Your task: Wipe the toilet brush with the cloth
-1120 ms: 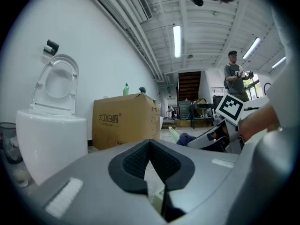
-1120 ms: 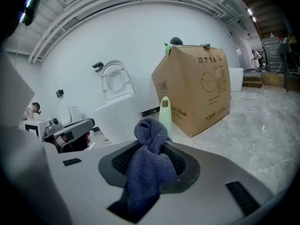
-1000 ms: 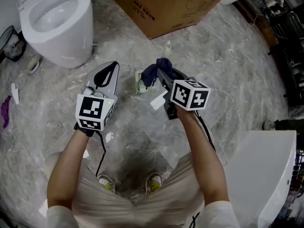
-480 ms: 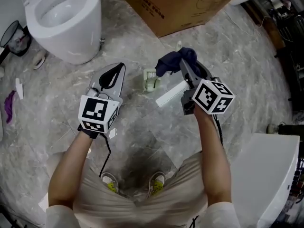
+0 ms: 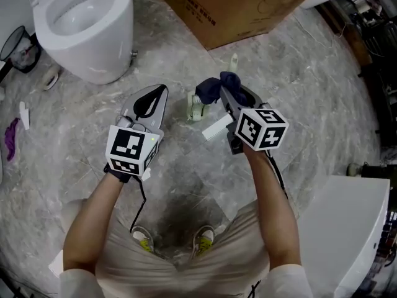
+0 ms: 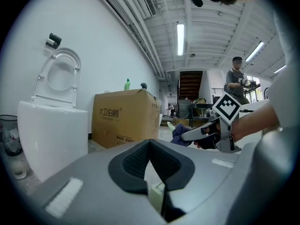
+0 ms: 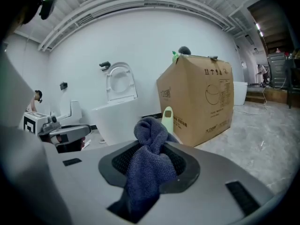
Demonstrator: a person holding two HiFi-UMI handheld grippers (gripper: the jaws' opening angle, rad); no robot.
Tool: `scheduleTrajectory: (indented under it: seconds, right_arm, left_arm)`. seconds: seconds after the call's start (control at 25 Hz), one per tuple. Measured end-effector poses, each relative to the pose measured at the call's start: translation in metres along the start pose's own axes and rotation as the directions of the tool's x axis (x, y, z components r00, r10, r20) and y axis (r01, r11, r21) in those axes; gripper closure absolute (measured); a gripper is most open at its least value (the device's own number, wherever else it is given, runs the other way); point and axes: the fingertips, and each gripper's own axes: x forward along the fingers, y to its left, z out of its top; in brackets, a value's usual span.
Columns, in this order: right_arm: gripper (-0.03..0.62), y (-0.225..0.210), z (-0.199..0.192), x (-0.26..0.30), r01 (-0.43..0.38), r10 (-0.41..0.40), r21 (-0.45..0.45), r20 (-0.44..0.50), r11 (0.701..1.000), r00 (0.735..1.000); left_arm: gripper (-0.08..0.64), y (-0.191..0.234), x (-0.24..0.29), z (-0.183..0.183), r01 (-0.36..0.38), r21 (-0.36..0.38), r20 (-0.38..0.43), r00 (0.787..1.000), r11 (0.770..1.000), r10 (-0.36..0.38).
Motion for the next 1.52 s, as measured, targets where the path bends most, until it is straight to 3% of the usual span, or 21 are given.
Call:
scheduleTrajectory:
  seconds: [0.36,0.64,0.88,1.36,1.52]
  right_arm:
    - [0.474,-0.003,-0.018,0.006,-0.015,0.017,0.054,-0.042,0.998,0.999]
    - [0.474,-0.003,-0.029,0.012,-0.022,0.032,0.16,-0.057,0.987,0.998]
    - [0.474,-0.004,-0.038,0.015,-0.022,0.039,0.217,-0.073,0.976,0.997]
    - [0.474,-0.017,-0.086,0.024,0.043,0.008,0.223,-0.223,0.974,0.975]
    - [0.474,-0.007,-0.095,0.02,0.02,0.032,0.191,-0.264,0.981,0.964]
  left_arm:
    - [0.558,-0.007,0.004,-0.001,0.017,0.003,-0.005,1.0,1.0,-0.017]
    - [0.558,-0.009,0.002,-0.01,0.025,0.021,-0.026,0.999,0.999,-0.024]
    - [0.558,-0.004,0.003,-0.016,0.014,-0.006,-0.042,0.999,1.0,-0.015]
    - [0.558,-0.012,0.008,-0.021,0.026,0.013,-0.057,0.998,1.0,-0.025]
    - [0.558,-0.01,0.011,-0.025,0.029,0.019,-0.067,0.997,0.999,-0.028]
